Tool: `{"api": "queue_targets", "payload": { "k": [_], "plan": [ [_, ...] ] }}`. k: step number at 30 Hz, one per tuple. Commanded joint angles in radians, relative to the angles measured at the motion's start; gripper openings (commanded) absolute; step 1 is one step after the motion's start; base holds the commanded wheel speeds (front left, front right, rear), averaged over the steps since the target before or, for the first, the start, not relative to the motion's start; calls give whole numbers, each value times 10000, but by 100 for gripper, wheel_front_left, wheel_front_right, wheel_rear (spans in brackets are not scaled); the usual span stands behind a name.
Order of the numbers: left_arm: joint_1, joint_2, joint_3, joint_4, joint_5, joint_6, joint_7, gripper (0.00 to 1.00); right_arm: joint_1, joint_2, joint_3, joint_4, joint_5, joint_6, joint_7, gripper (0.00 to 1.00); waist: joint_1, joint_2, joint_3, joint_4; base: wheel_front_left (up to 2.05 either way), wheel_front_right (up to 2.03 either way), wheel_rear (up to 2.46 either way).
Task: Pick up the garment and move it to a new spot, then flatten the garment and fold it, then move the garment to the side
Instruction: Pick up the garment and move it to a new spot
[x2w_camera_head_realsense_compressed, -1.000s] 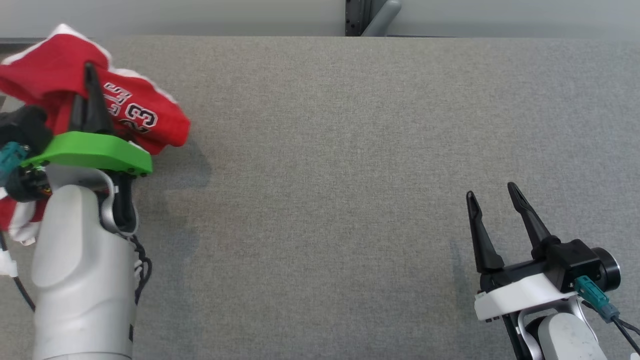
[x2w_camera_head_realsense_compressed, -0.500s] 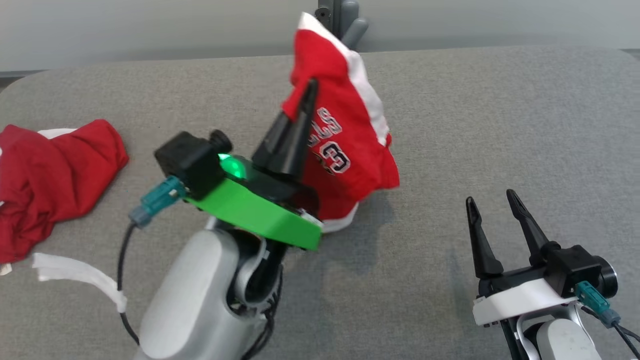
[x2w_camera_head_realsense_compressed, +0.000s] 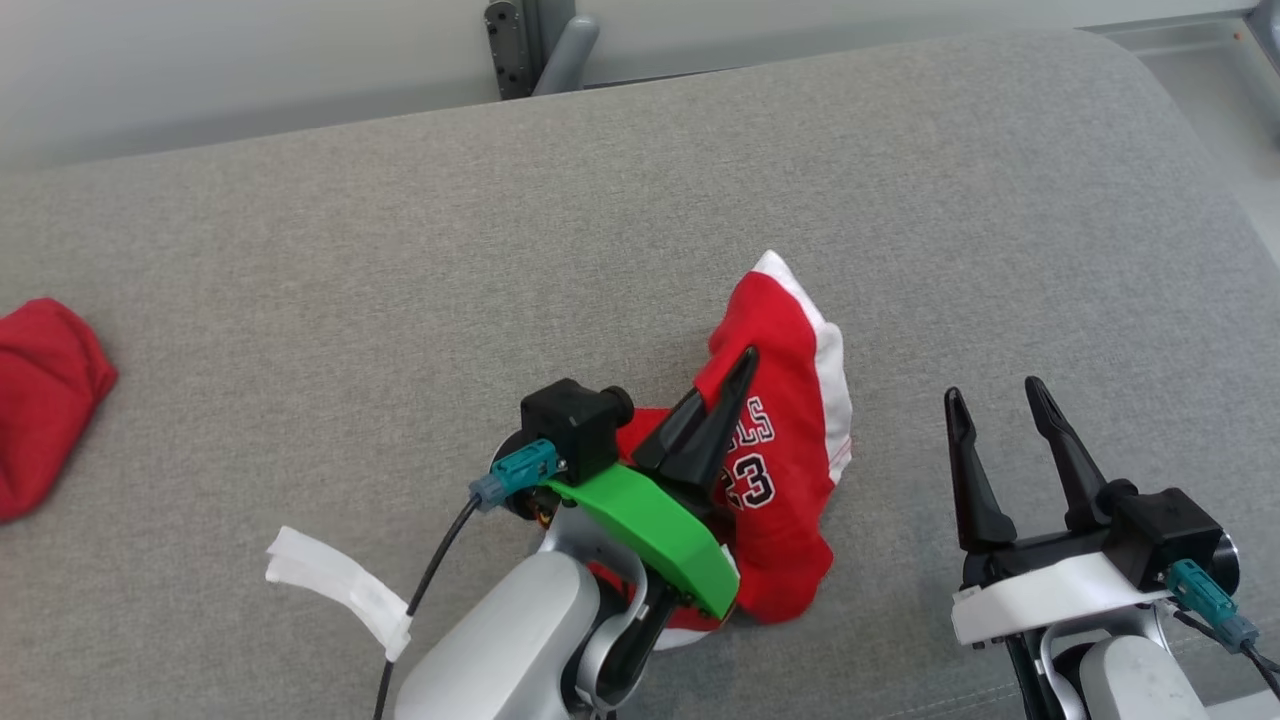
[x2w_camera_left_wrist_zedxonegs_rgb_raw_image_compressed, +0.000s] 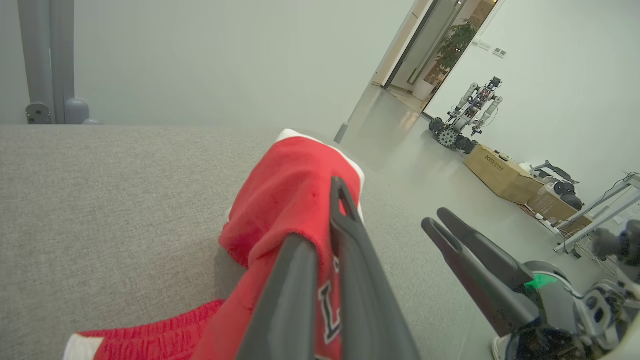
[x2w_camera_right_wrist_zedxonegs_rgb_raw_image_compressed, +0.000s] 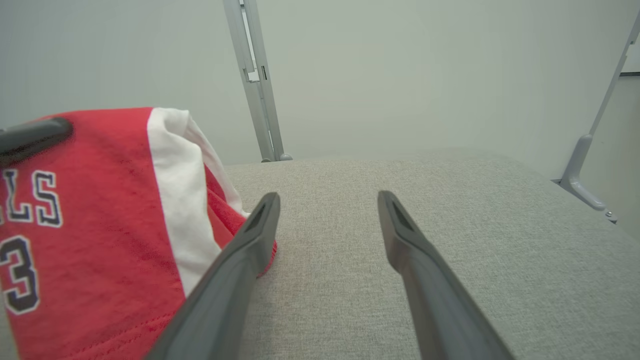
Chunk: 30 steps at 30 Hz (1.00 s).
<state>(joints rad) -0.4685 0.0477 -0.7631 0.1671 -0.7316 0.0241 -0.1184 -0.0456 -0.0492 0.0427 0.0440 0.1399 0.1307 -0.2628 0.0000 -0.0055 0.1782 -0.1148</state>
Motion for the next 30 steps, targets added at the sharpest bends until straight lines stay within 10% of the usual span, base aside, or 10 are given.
{"api": "queue_targets", "payload": {
  "k": [1, 16, 18, 19, 30],
  "plan": [
    [163, 53, -106, 539, -78, 47, -175, 0, -3, -23, -51, -14, 105, 2, -31, 100, 0, 55, 191, -427, 0, 0, 0],
    [108, 48, -895, 4464, -894, -606, -1126, 0, 169, -24, -169, 48, 32, 2, -31, 100, 0, 55, -44, -293, 0, 0, 0],
    [65, 45, -1002, 4527, -1045, -602, -1223, 89, 221, -24, -163, 58, -30, 2, -31, 100, 0, 55, -164, -195, 0, 0, 0],
    [60, 47, -1043, 4529, -1098, -583, -1268, 100, 240, -24, -157, 61, -45, 2, -31, 100, 0, 55, -218, -148, 0, 0, 0],
    [1191, 786, 288, 2394, 1000, 375, -1456, 100, 570, -22, -376, -222, -442, 2, -31, 100, 0, 55, -764, 481, 0, 0, 0]
  ]
}}
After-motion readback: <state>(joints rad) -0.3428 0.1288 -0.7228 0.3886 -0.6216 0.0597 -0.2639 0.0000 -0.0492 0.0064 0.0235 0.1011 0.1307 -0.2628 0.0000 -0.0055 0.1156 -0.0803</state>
